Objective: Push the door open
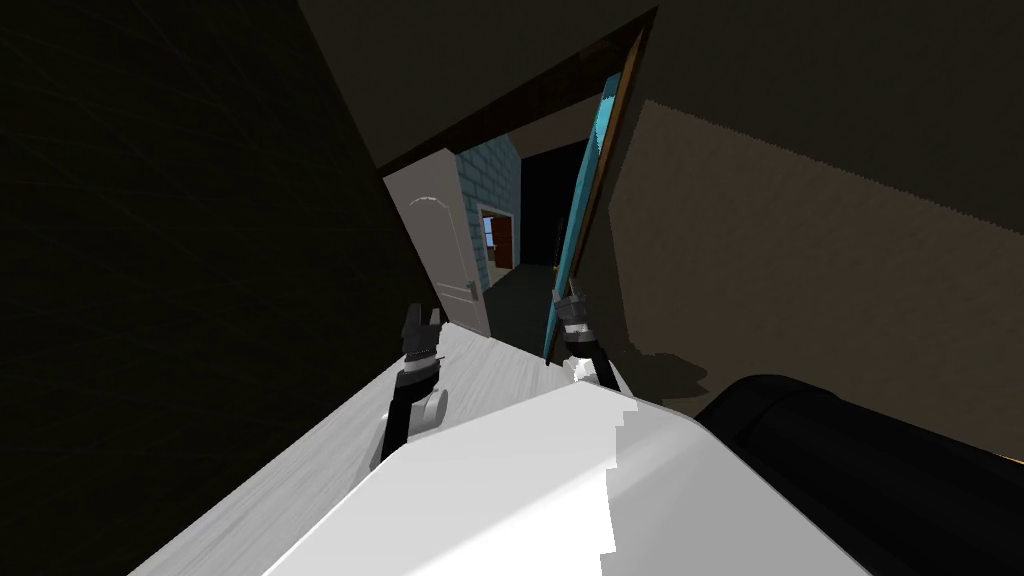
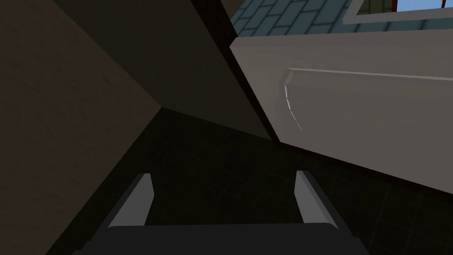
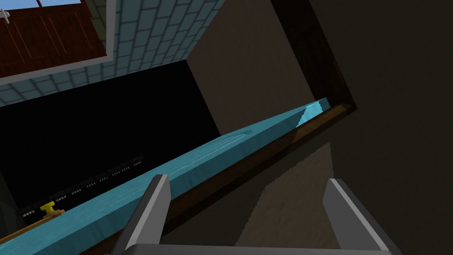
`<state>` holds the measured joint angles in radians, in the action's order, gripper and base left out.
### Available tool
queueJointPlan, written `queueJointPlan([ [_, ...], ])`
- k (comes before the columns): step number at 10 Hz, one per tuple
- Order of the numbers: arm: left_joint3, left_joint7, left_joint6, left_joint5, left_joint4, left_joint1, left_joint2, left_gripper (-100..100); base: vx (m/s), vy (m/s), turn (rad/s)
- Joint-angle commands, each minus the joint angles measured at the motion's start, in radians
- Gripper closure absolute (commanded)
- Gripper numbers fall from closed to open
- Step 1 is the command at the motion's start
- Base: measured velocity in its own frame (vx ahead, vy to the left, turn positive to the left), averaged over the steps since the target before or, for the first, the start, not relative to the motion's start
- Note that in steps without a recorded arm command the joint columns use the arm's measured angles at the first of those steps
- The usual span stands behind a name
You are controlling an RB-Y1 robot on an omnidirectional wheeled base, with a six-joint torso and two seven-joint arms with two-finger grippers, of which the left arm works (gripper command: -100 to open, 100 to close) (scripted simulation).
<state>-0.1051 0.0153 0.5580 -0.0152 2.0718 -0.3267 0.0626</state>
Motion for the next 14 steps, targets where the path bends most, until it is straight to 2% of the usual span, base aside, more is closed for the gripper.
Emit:
queueJointPlan([
  [1, -0.004, 0.011, -0.010, -0.001, -0.040, 0.030, 0.006, -100, 0.091, 0.054, -0.026],
  [13, -0.070, 0.085, -0.031, -0.019, -0.373, 0.227, 0.028, -100, 0.094, 0.093, -0.029],
  [14, -0.070, 0.085, -0.031, -0.019, -0.379, 0.227, 0.028, -100, 0.068, 0.056, -0.012],
])
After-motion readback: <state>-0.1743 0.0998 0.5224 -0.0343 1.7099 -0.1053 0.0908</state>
